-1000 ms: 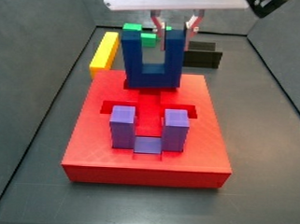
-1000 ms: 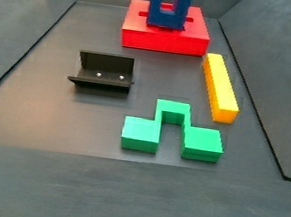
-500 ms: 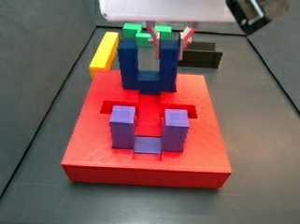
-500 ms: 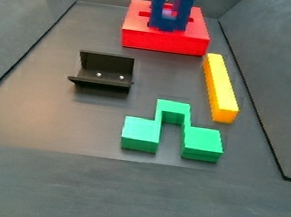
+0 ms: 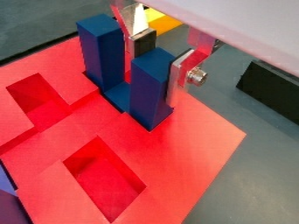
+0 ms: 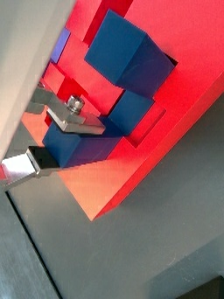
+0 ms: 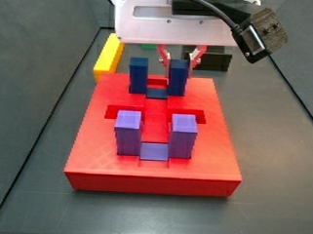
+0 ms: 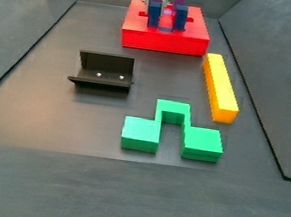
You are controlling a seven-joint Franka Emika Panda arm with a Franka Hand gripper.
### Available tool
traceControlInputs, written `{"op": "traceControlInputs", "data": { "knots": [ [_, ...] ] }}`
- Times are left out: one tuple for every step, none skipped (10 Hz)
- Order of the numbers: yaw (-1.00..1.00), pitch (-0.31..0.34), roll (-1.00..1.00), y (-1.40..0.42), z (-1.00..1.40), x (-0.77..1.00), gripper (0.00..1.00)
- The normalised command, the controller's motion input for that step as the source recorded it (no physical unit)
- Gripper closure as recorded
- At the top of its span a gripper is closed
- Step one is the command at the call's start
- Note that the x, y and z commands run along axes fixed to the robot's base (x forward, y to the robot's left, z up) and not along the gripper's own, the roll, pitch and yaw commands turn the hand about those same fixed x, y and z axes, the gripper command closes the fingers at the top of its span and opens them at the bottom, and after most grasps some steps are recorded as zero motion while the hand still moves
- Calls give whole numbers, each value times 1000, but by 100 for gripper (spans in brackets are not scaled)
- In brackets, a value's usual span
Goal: Pick up the blue object. Move up. Move to above the board. Insert the blue object.
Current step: Insert the blue object.
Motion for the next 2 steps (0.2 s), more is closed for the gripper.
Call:
{"op": "traceControlInputs", "data": {
  "knots": [
    [0,0,43,0,0,0,100],
    [0,0,0,0,0,0,100]
  ]
}}
